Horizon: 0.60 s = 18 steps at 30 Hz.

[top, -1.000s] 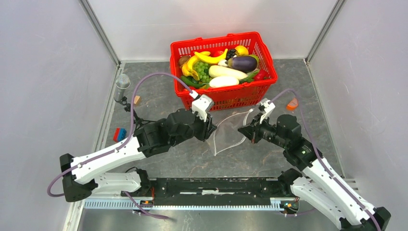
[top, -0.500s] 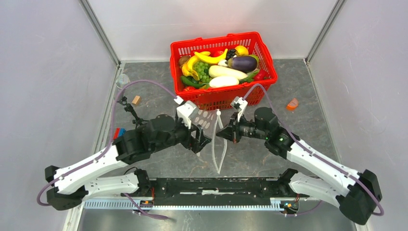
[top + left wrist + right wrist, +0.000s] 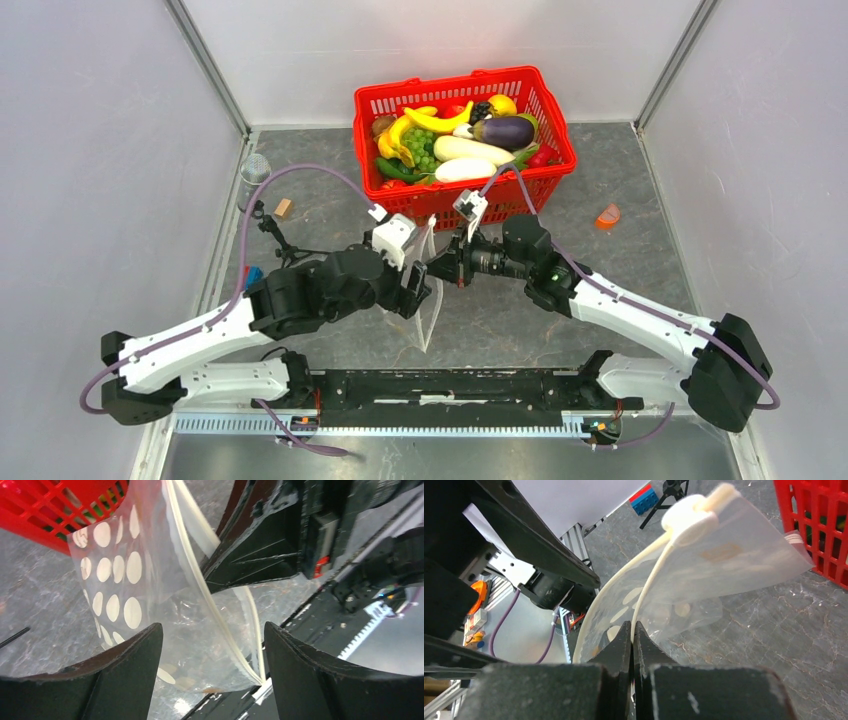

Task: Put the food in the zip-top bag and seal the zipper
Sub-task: Open the zipper of the food storage bag.

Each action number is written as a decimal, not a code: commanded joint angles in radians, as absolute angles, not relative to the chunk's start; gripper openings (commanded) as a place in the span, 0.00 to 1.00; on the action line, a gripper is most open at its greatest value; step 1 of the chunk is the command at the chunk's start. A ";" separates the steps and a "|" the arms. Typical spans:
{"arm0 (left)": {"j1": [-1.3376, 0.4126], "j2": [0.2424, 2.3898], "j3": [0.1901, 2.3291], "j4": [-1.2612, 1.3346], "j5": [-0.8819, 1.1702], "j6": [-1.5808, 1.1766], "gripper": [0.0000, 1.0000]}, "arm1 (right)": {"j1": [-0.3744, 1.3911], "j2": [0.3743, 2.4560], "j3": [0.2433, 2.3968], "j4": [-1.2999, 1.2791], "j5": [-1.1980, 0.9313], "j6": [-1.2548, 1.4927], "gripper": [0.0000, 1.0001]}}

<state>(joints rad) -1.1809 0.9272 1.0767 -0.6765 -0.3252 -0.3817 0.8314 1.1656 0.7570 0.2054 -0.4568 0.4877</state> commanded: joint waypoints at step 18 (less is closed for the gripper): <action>-1.222 1.012 1.130 -0.791 -0.611 -0.399 0.48 | 0.833 1.132 0.763 0.142 -0.238 0.477 0.00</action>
<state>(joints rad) -1.2144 1.0107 1.0840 -0.7883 -0.6006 -0.3820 0.8314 1.1683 0.7639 0.1944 -0.3340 0.4927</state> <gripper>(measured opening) 0.498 0.010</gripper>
